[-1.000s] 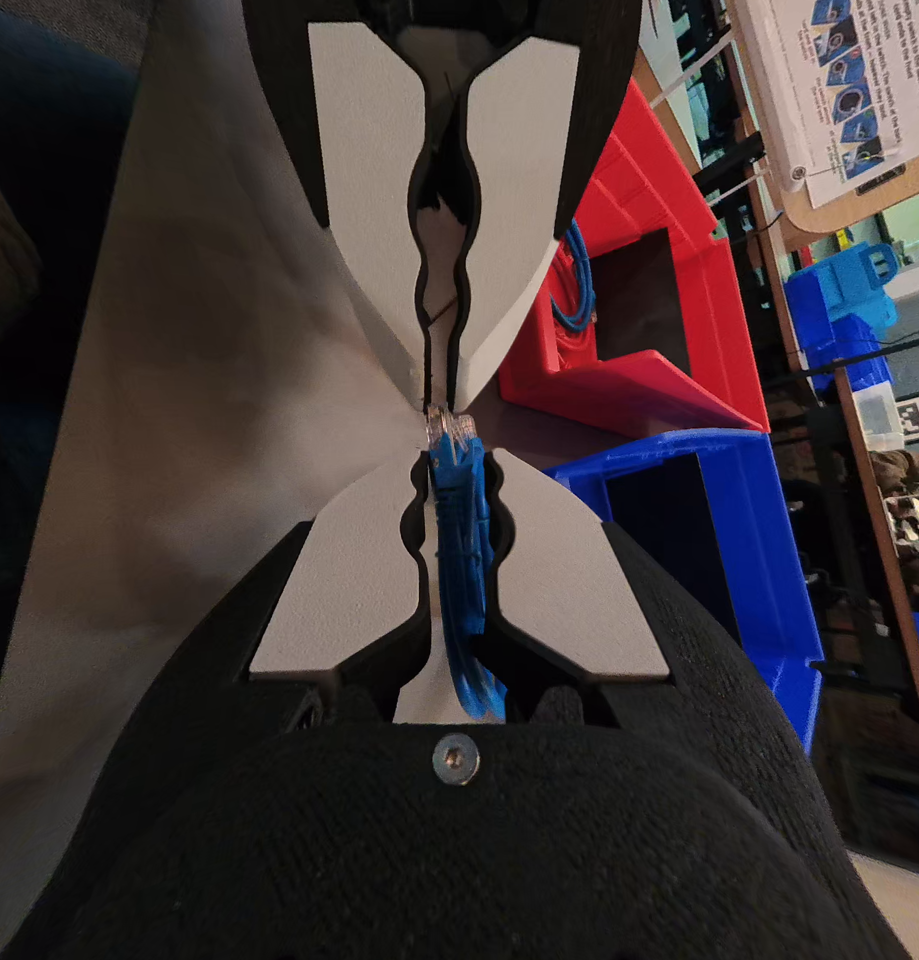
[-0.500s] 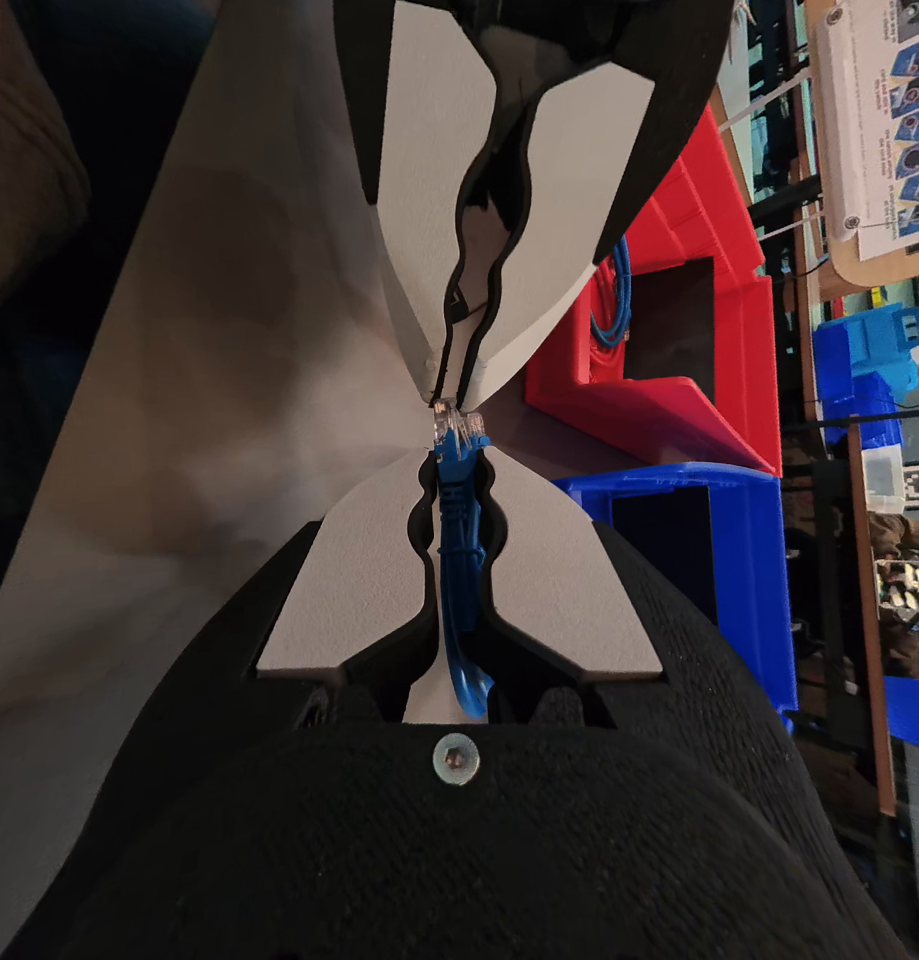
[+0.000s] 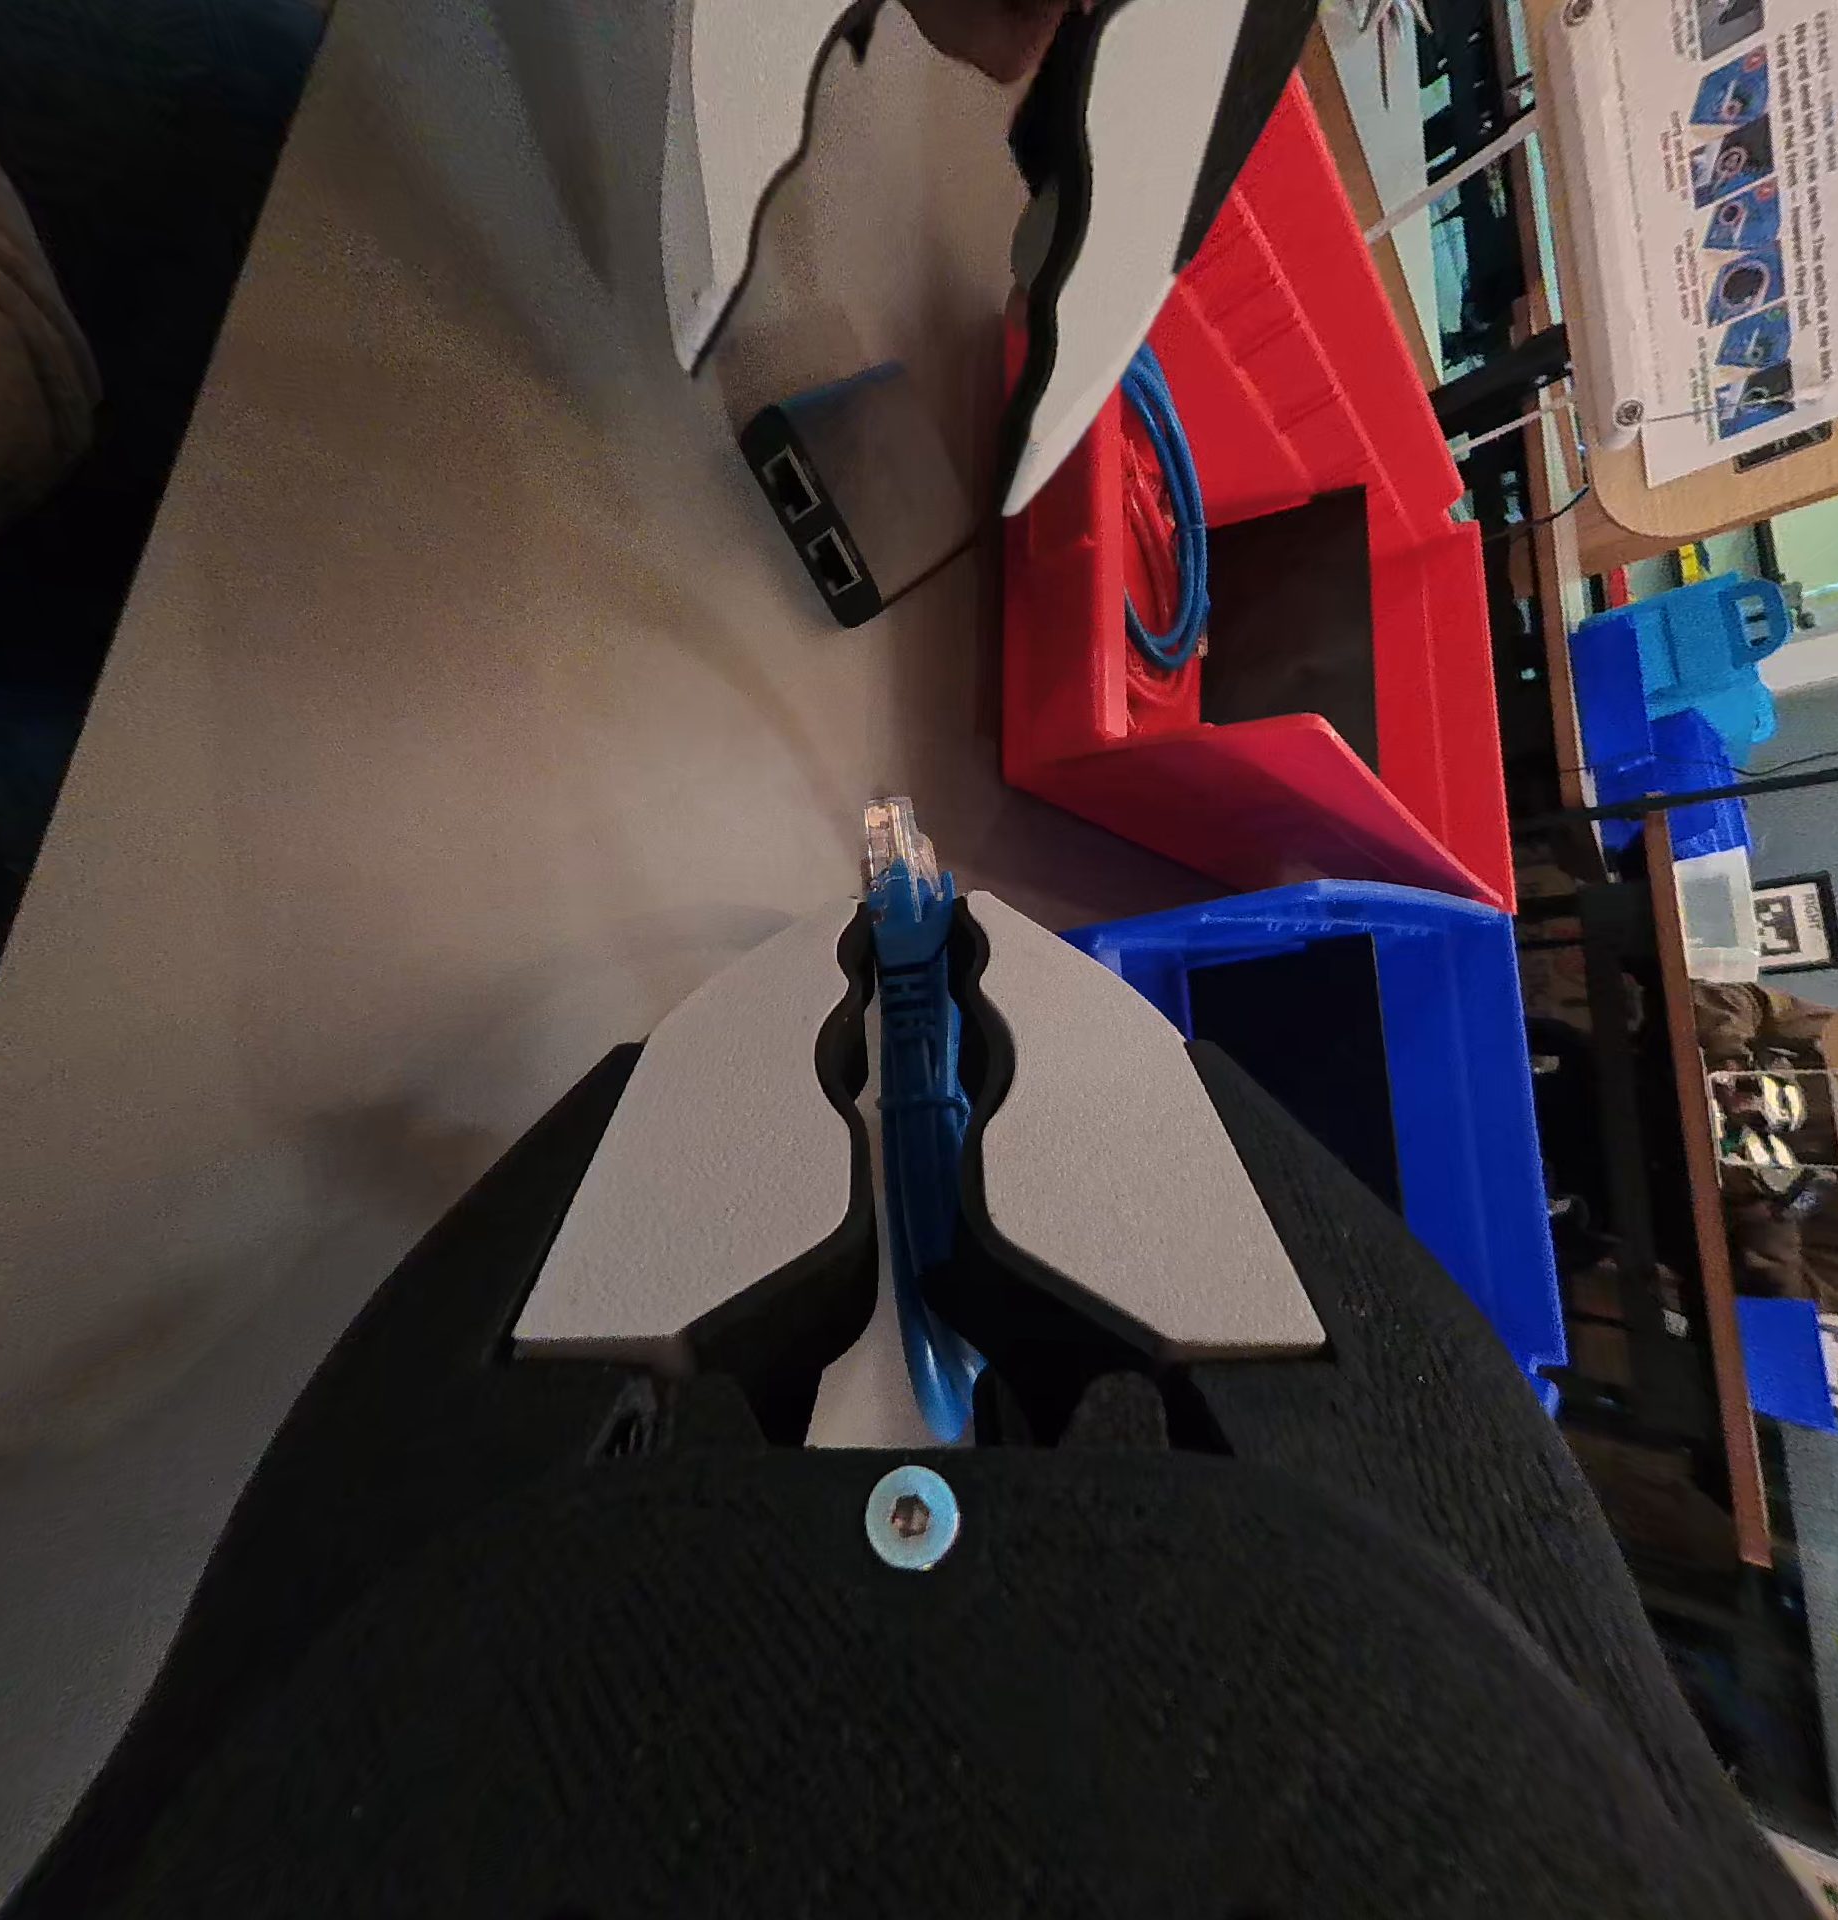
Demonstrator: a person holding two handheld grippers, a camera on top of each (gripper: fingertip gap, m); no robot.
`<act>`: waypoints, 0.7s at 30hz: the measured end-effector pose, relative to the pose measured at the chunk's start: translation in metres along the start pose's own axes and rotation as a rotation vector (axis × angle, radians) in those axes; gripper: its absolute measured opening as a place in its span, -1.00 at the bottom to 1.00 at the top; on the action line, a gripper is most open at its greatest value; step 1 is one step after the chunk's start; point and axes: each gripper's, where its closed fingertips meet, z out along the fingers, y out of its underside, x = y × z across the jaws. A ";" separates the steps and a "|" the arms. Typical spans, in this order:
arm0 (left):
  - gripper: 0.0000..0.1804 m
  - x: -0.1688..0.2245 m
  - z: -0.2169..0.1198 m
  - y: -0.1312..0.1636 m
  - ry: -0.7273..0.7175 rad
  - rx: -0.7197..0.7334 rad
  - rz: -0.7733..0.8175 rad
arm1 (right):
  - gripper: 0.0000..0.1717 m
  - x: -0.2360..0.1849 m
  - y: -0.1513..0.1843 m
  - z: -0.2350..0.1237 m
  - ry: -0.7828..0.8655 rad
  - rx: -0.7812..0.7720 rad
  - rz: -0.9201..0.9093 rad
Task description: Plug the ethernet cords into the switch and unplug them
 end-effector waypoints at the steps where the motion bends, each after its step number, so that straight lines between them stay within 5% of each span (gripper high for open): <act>1: -0.17 0.000 -0.001 0.010 0.019 -0.038 -0.026 | -0.86 0.000 0.000 0.001 0.006 0.001 0.004; 9: -0.21 -0.002 0.002 0.030 0.039 -0.079 0.110 | -0.85 -0.006 -0.005 0.005 -0.012 0.012 0.041; 21: -0.20 -0.003 0.014 0.032 0.322 -0.285 0.193 | -0.85 -0.011 -0.012 0.010 -0.024 0.023 0.049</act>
